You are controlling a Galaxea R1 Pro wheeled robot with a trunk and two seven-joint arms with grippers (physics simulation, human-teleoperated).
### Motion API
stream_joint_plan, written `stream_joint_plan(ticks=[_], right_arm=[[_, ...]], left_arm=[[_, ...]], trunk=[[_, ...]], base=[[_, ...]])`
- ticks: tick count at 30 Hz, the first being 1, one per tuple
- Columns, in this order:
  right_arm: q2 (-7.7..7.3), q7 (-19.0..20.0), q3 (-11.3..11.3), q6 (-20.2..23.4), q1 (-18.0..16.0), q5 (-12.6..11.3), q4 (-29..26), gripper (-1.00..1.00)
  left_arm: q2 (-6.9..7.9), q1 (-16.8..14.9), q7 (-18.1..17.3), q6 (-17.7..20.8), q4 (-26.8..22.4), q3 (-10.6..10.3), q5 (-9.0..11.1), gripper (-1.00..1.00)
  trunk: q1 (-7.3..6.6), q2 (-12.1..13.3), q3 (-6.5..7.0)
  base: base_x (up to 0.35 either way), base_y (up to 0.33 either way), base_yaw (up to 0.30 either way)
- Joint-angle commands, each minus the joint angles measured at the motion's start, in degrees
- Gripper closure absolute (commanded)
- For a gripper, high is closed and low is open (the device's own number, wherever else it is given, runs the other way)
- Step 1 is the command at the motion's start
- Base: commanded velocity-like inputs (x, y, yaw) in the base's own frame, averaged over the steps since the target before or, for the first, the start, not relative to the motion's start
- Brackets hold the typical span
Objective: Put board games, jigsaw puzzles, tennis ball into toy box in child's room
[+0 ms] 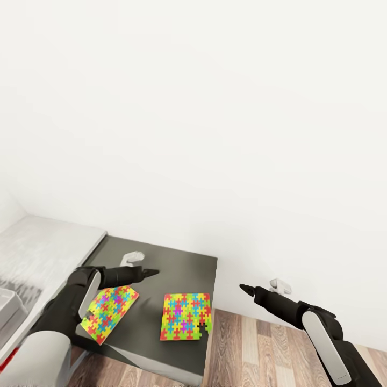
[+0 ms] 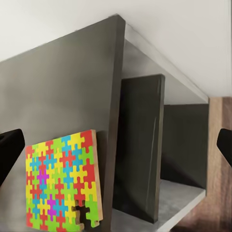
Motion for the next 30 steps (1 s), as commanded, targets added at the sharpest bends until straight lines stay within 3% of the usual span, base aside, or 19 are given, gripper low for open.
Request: stream_joint_plan(ticks=[1, 5, 12, 30], right_arm=[[-0.03, 0.19, -0.01, 0.21, -0.04, 0.16, -0.01, -1.0], [-0.04, 0.17, -0.76, 0.2, -0.04, 0.15, 0.13, -1.0], [-0.06, 0.3, -2.86, 0.23, -0.04, 0.08, 0.54, -1.0], [-0.08, 0.37, -3.25, 0.29, -0.04, 0.3, 2.24, -1.0]], left_arm=[[-0.26, -0.19, 0.77, 0.63, -0.01, 0.01, 0.33, -1.0], [-2.42, -0.95, 5.73, 1.73, -0.01, -0.1, 0.32, -1.0], [-4.74, -1.22, 9.57, 2.07, 0.1, -0.19, 0.32, -1.0], [-4.97, -1.25, 13.6, 1.97, 3.9, -0.17, 0.31, -1.0]], trunk=[[0.03, -0.12, -0.2], [0.03, -0.12, -0.58], [0.03, -0.12, -1.24], [0.03, -0.12, -2.93]], base=[[0.0, 0.0, 0.0], [0.0, 0.0, 0.0], [0.0, 0.0, 0.0], [0.0, 0.0, 0.0]])
